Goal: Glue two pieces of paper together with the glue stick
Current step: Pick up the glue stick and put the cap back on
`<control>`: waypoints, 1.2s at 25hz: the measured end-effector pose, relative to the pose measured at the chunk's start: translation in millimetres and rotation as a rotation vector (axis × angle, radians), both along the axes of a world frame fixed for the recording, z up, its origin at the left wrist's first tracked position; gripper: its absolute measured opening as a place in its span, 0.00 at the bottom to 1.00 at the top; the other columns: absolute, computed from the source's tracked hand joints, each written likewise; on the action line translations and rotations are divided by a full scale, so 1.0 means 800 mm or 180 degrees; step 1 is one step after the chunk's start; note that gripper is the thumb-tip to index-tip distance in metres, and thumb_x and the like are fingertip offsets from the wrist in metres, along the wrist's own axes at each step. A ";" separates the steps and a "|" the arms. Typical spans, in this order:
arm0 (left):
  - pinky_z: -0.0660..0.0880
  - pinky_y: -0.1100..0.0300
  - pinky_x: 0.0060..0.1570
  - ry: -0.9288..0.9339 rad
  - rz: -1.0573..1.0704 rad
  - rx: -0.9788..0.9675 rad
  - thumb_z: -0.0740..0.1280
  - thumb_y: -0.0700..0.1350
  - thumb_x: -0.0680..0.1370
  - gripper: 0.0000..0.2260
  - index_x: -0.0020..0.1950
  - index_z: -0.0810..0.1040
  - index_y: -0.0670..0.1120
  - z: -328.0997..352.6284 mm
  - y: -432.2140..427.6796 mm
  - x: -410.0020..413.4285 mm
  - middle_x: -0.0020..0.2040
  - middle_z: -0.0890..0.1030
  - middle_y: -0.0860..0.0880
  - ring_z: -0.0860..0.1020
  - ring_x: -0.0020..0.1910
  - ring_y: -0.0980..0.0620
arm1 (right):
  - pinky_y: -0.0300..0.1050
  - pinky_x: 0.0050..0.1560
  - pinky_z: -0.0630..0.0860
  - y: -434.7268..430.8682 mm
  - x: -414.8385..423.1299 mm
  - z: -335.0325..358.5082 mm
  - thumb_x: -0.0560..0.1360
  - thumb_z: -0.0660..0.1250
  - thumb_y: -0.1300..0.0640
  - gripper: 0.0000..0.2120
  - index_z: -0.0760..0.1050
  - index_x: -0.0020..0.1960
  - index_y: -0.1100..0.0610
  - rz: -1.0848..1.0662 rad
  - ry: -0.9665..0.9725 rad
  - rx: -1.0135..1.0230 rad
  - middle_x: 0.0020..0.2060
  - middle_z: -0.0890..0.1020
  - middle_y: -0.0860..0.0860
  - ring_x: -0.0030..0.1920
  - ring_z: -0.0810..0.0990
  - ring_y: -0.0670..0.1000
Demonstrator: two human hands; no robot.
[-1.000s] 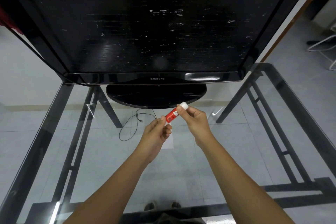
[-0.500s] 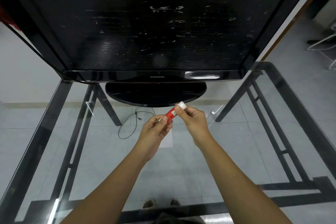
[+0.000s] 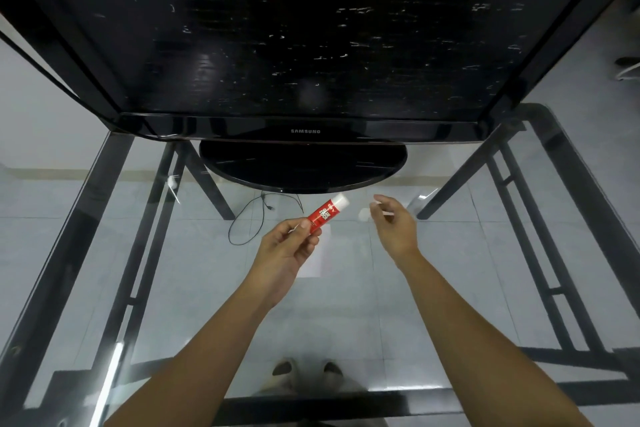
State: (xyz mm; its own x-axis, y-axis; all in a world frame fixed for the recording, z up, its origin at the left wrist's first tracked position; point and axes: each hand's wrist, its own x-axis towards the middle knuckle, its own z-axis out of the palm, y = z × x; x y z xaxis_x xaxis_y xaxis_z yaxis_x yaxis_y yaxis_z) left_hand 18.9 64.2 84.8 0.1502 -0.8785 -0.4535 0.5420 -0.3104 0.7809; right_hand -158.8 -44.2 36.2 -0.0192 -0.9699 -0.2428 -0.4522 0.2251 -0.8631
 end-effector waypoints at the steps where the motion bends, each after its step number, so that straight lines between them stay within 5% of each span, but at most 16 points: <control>1: 0.78 0.67 0.44 -0.0001 0.0006 0.0002 0.63 0.43 0.77 0.08 0.53 0.78 0.42 -0.003 -0.001 0.003 0.44 0.81 0.46 0.78 0.38 0.57 | 0.39 0.52 0.72 -0.009 -0.002 -0.014 0.76 0.65 0.53 0.16 0.73 0.63 0.54 0.0306 0.0402 -0.0107 0.60 0.77 0.55 0.51 0.77 0.50; 5: 0.78 0.67 0.44 0.0063 0.0062 0.0030 0.65 0.45 0.74 0.11 0.53 0.78 0.42 -0.013 -0.001 0.011 0.44 0.81 0.47 0.78 0.38 0.57 | 0.44 0.64 0.68 -0.032 0.000 -0.053 0.75 0.66 0.56 0.22 0.69 0.68 0.55 0.1281 0.1603 -0.0408 0.67 0.70 0.55 0.63 0.72 0.55; 8: 0.78 0.67 0.44 0.0048 0.0089 0.0098 0.63 0.43 0.76 0.08 0.53 0.77 0.42 -0.018 0.001 0.011 0.43 0.81 0.47 0.78 0.37 0.57 | 0.44 0.61 0.70 -0.038 0.003 -0.064 0.76 0.64 0.61 0.18 0.71 0.66 0.57 0.1188 0.1644 -0.0353 0.63 0.74 0.57 0.59 0.76 0.56; 11: 0.77 0.67 0.44 0.0036 0.0083 0.0079 0.62 0.43 0.77 0.08 0.53 0.77 0.41 -0.019 0.000 0.009 0.43 0.81 0.47 0.78 0.37 0.57 | 0.40 0.55 0.72 -0.035 0.007 -0.051 0.76 0.65 0.60 0.17 0.73 0.65 0.56 0.0829 0.1202 -0.0352 0.58 0.78 0.57 0.52 0.78 0.54; 15: 0.78 0.68 0.44 0.0015 0.0096 0.0044 0.63 0.42 0.77 0.08 0.54 0.77 0.40 -0.016 -0.002 0.008 0.43 0.81 0.47 0.78 0.37 0.57 | 0.34 0.53 0.73 -0.004 0.015 0.012 0.75 0.67 0.54 0.18 0.73 0.64 0.50 0.0276 -0.0391 -0.0216 0.55 0.77 0.49 0.51 0.78 0.44; 19: 0.78 0.67 0.45 -0.0024 0.0013 -0.0007 0.64 0.42 0.77 0.09 0.55 0.77 0.41 -0.008 -0.002 0.005 0.43 0.82 0.47 0.78 0.38 0.57 | 0.30 0.46 0.75 0.033 0.012 0.061 0.73 0.69 0.56 0.15 0.74 0.60 0.52 0.0209 -0.1159 -0.0126 0.52 0.79 0.48 0.46 0.79 0.38; 30: 0.77 0.66 0.45 -0.0424 -0.0094 -0.0008 0.65 0.42 0.77 0.09 0.55 0.77 0.42 0.005 0.006 -0.002 0.41 0.82 0.48 0.78 0.38 0.55 | 0.35 0.46 0.77 0.056 0.016 0.078 0.71 0.71 0.59 0.10 0.76 0.49 0.49 0.0423 -0.1303 -0.0188 0.45 0.82 0.46 0.45 0.80 0.43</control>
